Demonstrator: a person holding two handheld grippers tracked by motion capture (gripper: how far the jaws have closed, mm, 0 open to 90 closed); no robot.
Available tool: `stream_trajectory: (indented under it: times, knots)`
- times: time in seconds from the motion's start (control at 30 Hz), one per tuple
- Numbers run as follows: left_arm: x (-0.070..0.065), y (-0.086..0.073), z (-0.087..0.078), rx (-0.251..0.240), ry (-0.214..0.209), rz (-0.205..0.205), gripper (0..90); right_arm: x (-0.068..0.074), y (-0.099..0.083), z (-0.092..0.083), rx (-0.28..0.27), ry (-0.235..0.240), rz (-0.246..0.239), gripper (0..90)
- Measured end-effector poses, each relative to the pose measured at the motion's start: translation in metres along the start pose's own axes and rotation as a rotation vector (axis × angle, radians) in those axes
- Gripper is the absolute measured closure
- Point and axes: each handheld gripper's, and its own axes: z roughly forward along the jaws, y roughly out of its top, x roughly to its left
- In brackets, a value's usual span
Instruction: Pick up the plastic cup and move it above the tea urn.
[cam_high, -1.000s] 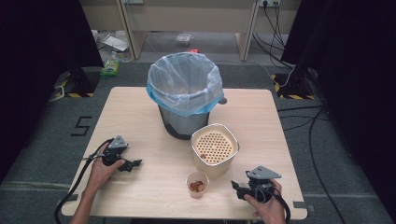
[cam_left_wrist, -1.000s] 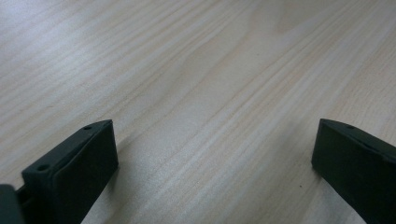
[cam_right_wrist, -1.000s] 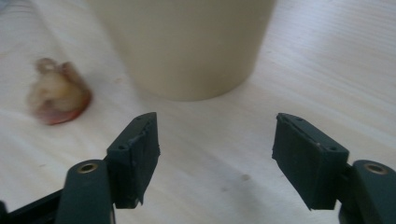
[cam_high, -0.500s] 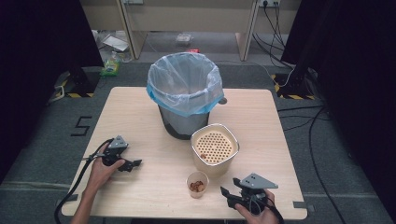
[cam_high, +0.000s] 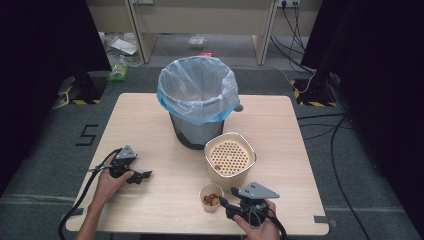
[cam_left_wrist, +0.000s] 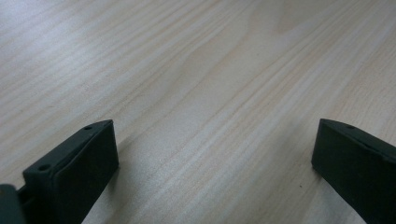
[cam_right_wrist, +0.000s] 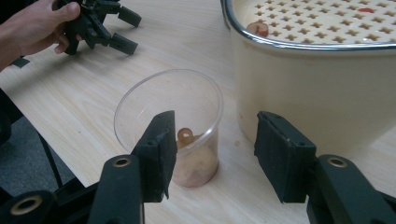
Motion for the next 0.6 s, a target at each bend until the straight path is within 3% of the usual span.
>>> stream_trajectory:
  times: [0.2, 0.6]
  knots:
    - [0.000, 0.000, 0.000, 0.000, 0.000, 0.000, 0.0, -0.001, -0.006, 0.012, 0.031, 0.000, -0.006, 54.9]
    - [0.000, 0.000, 0.000, 0.000, 0.000, 0.000, 0.0, -0.012, -0.017, 0.011, 0.053, 0.036, -0.056, 82.7]
